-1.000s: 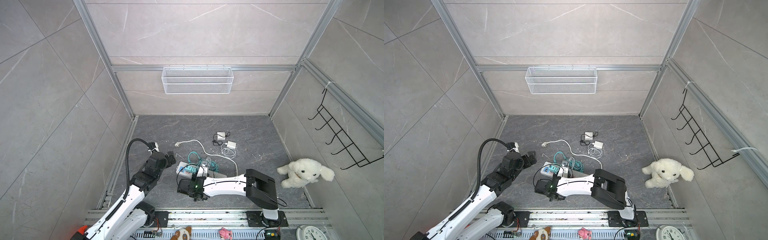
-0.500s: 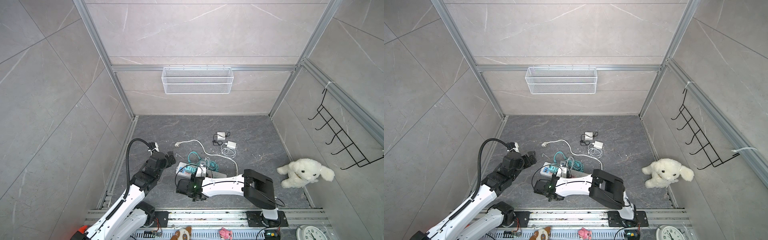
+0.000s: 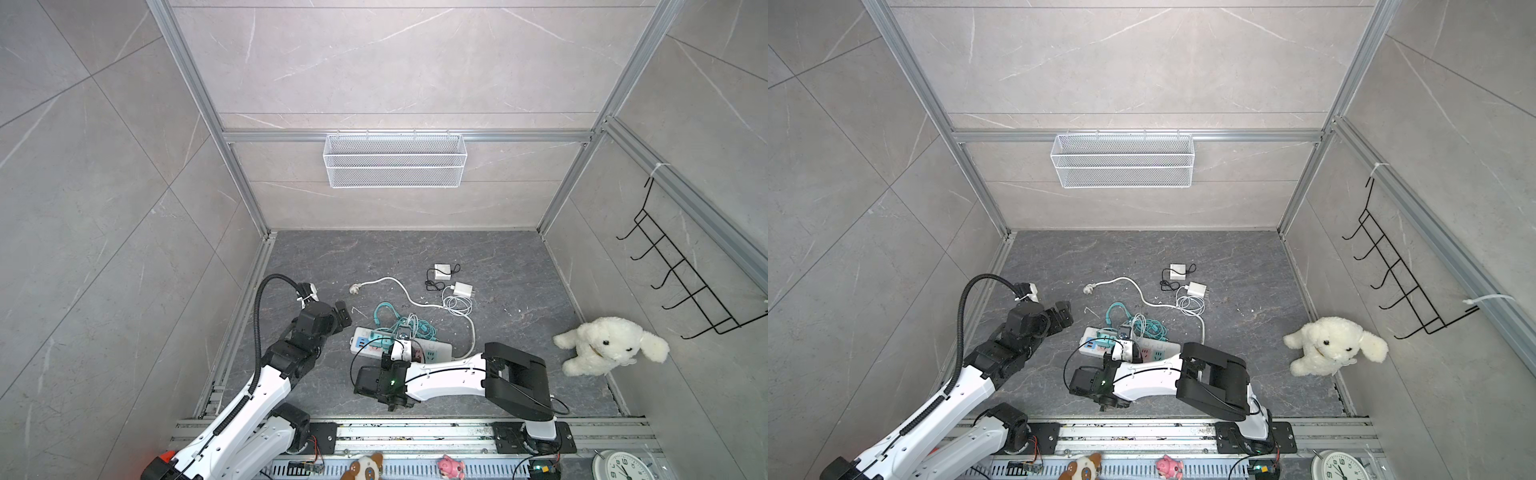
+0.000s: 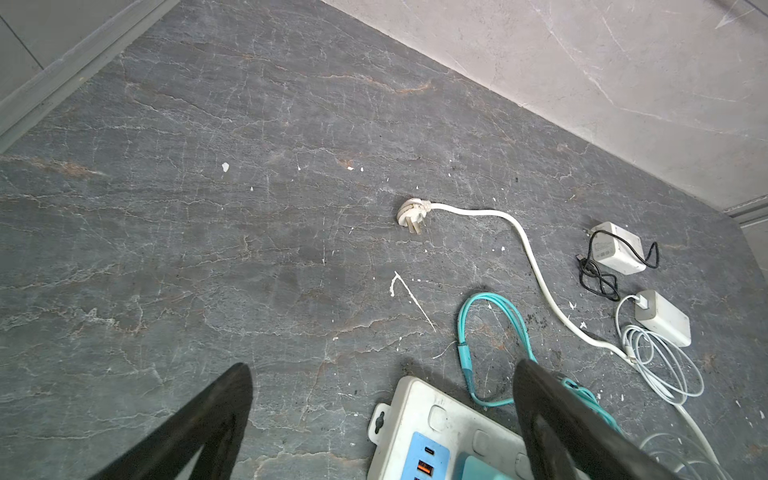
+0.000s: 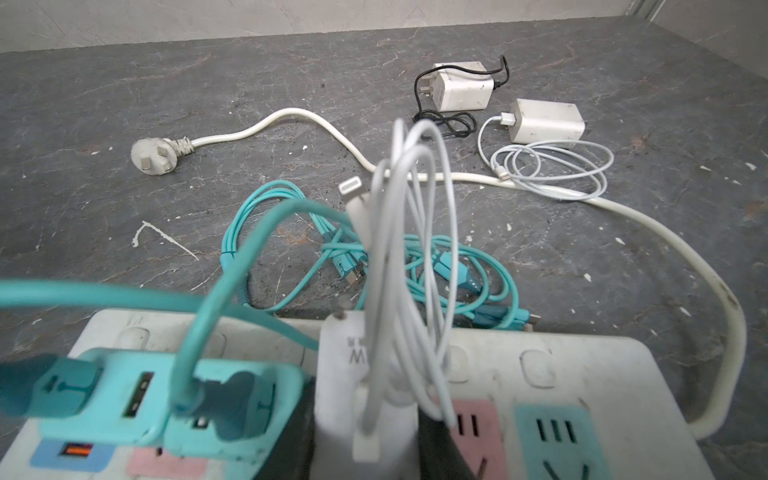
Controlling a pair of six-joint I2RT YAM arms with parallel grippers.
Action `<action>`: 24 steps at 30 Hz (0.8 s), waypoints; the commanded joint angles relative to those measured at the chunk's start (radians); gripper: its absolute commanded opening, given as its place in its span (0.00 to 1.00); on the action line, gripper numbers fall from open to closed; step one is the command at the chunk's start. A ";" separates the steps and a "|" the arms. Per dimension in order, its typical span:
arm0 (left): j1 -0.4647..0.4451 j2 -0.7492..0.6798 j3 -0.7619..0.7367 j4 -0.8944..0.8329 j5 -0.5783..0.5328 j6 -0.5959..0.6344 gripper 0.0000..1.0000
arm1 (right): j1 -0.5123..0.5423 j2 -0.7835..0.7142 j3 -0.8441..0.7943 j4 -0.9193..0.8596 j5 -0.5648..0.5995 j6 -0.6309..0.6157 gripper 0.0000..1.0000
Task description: Insert the plug
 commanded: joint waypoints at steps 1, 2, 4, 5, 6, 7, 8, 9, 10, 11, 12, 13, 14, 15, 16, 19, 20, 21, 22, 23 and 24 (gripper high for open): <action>0.006 -0.013 0.035 0.003 -0.042 0.028 1.00 | 0.019 0.163 -0.061 0.159 -0.448 -0.073 0.00; 0.005 -0.014 0.031 0.007 -0.044 0.028 1.00 | 0.019 0.163 -0.064 0.183 -0.435 -0.094 0.00; 0.005 -0.015 0.026 0.014 -0.045 0.028 1.00 | 0.020 0.160 -0.076 0.243 -0.411 -0.145 0.01; 0.005 -0.014 0.026 0.015 -0.044 0.028 1.00 | 0.017 0.161 -0.079 0.265 -0.405 -0.168 0.01; 0.006 -0.011 0.026 0.014 -0.048 0.029 1.00 | 0.013 0.161 -0.082 0.274 -0.406 -0.178 0.01; 0.006 -0.009 0.028 0.012 -0.049 0.030 1.00 | 0.012 0.155 -0.101 0.325 -0.419 -0.210 0.01; 0.005 -0.008 0.028 0.012 -0.051 0.034 1.00 | 0.011 0.144 -0.124 0.370 -0.428 -0.238 0.01; 0.006 -0.006 0.028 0.013 -0.054 0.034 1.00 | 0.012 0.138 -0.136 0.382 -0.433 -0.238 0.01; 0.006 -0.006 0.027 0.015 -0.055 0.033 1.00 | 0.012 0.133 -0.147 0.393 -0.437 -0.238 0.01; 0.006 -0.003 0.026 0.016 -0.056 0.033 1.00 | 0.012 0.133 -0.149 0.379 -0.434 -0.224 0.01; 0.006 0.000 0.025 0.017 -0.056 0.033 1.00 | 0.012 0.134 -0.150 0.364 -0.436 -0.209 0.00; 0.006 0.004 0.026 0.017 -0.056 0.032 1.00 | 0.012 0.137 -0.147 0.348 -0.441 -0.198 0.00; 0.005 0.007 0.025 0.017 -0.055 0.031 1.00 | 0.012 0.137 -0.143 0.334 -0.441 -0.191 0.00; 0.005 0.009 0.025 0.019 -0.053 0.029 1.00 | 0.013 0.135 -0.147 0.332 -0.444 -0.188 0.00; 0.005 0.011 0.024 0.022 -0.051 0.028 1.00 | 0.015 0.130 -0.152 0.334 -0.444 -0.187 0.00; 0.005 0.015 0.021 0.028 -0.049 0.022 1.00 | 0.020 0.111 -0.174 0.323 -0.444 -0.170 0.01; 0.005 0.016 0.021 0.029 -0.049 0.022 1.00 | 0.021 0.100 -0.182 0.312 -0.446 -0.164 0.03; 0.005 0.018 0.023 0.030 -0.049 0.021 1.00 | 0.024 0.091 -0.189 0.300 -0.444 -0.156 0.04; 0.005 0.021 0.022 0.033 -0.047 0.022 1.00 | 0.028 0.078 -0.201 0.289 -0.439 -0.144 0.06; 0.005 0.024 0.023 0.032 -0.049 0.023 1.00 | 0.033 0.062 -0.211 0.285 -0.437 -0.141 0.09; 0.005 0.027 0.023 0.034 -0.046 0.023 1.00 | 0.038 0.051 -0.217 0.278 -0.433 -0.140 0.11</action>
